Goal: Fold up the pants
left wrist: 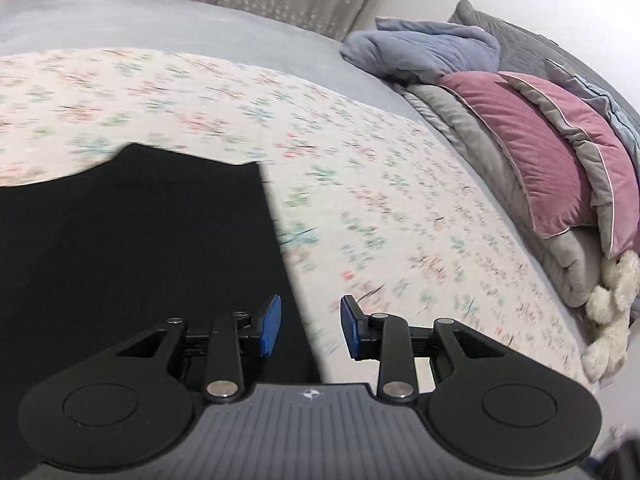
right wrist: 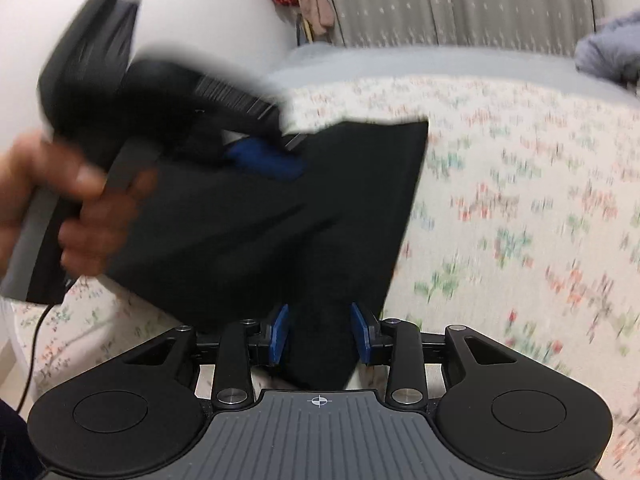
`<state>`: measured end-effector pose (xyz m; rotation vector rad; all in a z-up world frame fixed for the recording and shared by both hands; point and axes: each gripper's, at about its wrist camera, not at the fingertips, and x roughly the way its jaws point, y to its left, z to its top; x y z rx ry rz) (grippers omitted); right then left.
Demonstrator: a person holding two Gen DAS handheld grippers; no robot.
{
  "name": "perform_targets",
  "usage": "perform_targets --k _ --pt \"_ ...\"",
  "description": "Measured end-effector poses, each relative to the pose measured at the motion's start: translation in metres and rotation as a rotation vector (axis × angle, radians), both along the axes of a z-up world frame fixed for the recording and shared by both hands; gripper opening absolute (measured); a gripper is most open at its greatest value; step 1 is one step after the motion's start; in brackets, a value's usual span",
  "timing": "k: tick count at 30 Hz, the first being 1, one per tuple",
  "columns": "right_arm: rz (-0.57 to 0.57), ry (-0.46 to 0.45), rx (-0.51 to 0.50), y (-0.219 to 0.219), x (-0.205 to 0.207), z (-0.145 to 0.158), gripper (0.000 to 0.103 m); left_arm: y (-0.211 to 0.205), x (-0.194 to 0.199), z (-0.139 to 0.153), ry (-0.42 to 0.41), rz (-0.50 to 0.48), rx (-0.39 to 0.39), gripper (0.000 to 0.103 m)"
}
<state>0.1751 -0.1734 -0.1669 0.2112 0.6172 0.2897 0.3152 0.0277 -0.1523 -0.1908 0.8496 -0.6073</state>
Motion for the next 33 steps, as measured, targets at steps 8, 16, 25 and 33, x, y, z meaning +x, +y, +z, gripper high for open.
perform_targets --k 8,16,25,33 --pt "0.01 0.009 0.045 0.001 -0.01 0.005 0.037 -0.038 0.042 -0.036 0.113 0.062 -0.074 0.048" --pt "-0.077 0.003 0.301 -0.053 -0.026 0.003 0.053 -0.021 0.033 -0.011 0.046 0.085 -0.074 0.048" --pt "-0.063 0.025 0.269 -0.038 -0.021 -0.01 0.051 -0.02 0.042 -0.035 0.076 0.111 -0.031 0.047" --pt "-0.084 0.09 0.519 -0.065 -0.009 -0.021 0.051 0.003 0.041 -0.022 0.109 0.169 -0.128 0.047"
